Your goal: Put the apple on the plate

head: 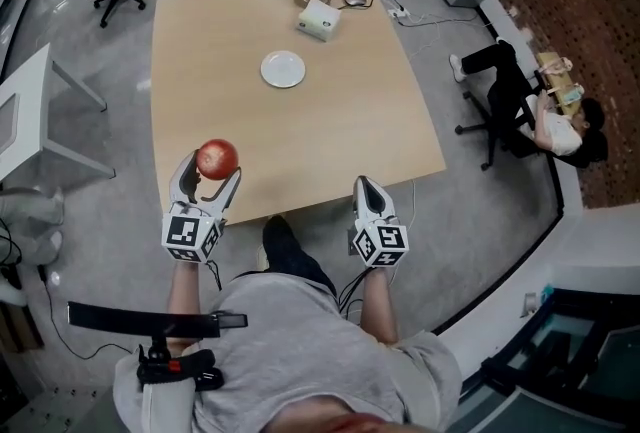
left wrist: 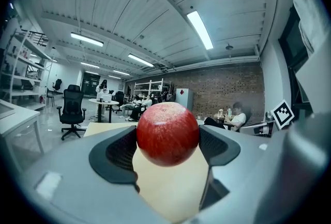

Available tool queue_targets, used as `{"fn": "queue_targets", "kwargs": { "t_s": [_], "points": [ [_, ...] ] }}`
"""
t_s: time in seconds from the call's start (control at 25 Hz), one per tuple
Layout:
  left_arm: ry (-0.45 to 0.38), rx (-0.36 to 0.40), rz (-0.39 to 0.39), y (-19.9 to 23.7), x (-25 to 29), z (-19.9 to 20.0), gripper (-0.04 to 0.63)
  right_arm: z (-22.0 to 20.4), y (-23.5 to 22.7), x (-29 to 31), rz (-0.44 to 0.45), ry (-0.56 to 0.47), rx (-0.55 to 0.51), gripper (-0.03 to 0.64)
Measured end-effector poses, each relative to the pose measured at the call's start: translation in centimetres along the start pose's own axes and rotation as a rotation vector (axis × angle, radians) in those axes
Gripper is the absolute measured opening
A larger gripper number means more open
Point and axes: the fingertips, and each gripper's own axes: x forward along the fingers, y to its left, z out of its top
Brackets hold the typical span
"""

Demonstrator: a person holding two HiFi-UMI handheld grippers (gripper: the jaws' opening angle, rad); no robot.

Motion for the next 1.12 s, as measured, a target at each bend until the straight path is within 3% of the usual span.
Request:
{"fn": "queue_targets", "kwargs": {
  "t_s": [0.52, 1.12],
  "points": [
    [0.033, 0.031, -0.058, 2.4, 9.9, -0.3, 0.396, 0.5, -3.4, 8.2, -0.018, 0.029, 0.026, 0.006],
    [0.091, 0.031, -0.115, 3.8, 19.1, -4.4, 0.396, -1.7, -7.1, 15.1, -0.029, 0.099, 0.027, 0.006]
  ]
}}
